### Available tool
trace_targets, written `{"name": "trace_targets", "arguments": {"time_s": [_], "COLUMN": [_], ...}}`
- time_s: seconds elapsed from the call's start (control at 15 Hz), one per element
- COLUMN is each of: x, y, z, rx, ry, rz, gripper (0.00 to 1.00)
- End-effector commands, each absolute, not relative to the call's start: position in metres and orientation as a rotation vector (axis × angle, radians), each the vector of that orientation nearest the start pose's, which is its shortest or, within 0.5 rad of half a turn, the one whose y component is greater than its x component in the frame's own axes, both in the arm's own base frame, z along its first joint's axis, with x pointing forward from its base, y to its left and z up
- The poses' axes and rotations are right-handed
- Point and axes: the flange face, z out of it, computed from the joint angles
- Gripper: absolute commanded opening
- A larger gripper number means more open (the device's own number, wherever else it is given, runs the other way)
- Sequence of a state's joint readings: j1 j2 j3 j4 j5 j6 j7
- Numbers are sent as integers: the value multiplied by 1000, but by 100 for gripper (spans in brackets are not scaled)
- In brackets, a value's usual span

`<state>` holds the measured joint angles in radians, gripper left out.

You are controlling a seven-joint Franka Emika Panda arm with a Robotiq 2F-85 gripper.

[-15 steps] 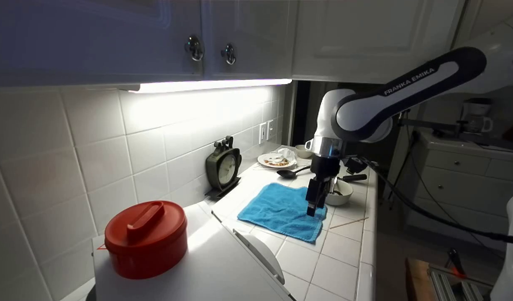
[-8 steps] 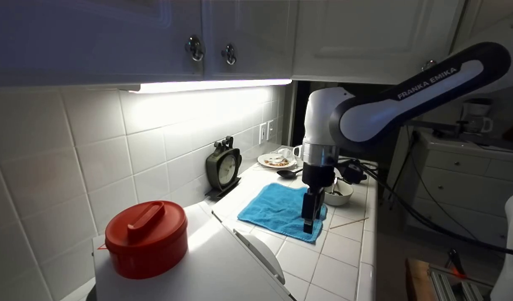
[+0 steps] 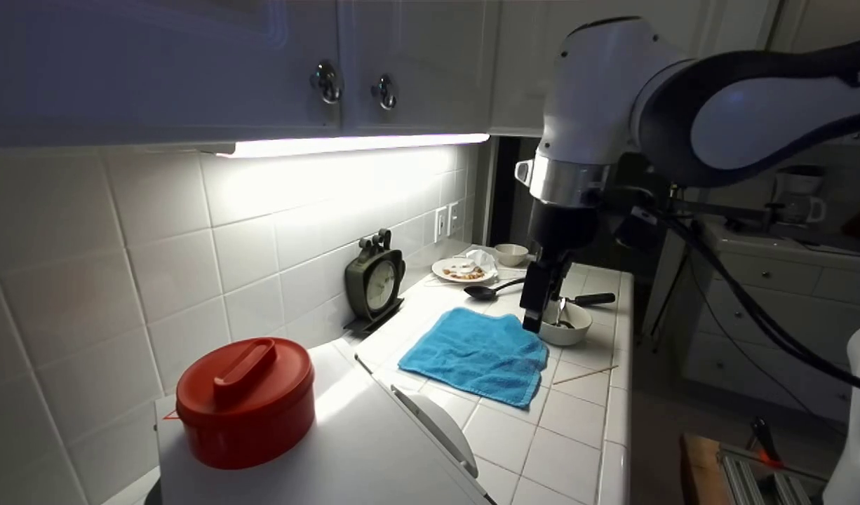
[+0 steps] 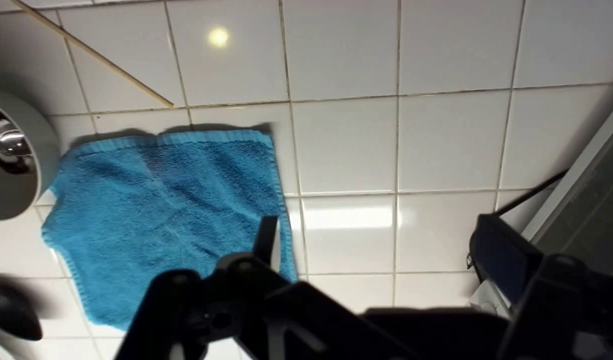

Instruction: Close the open upper cabinet door.

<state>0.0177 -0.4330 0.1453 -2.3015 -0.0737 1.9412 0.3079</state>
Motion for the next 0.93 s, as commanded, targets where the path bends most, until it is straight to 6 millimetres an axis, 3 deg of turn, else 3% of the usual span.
{"name": "trace_targets", "arguments": {"time_s": [0.0, 0.2, 0.4, 0.47, 0.87], "x": [398, 382, 370, 377, 378], "y": [82, 89, 87, 90, 90], "z": [577, 621, 652, 637, 636], "rx": [-3360, -3426, -3467, -3438, -3445], "ry": [290, 419, 619, 485, 492], "rz": [-319, -519, -665, -592, -587], "gripper": [100, 100, 100, 100, 100]}}
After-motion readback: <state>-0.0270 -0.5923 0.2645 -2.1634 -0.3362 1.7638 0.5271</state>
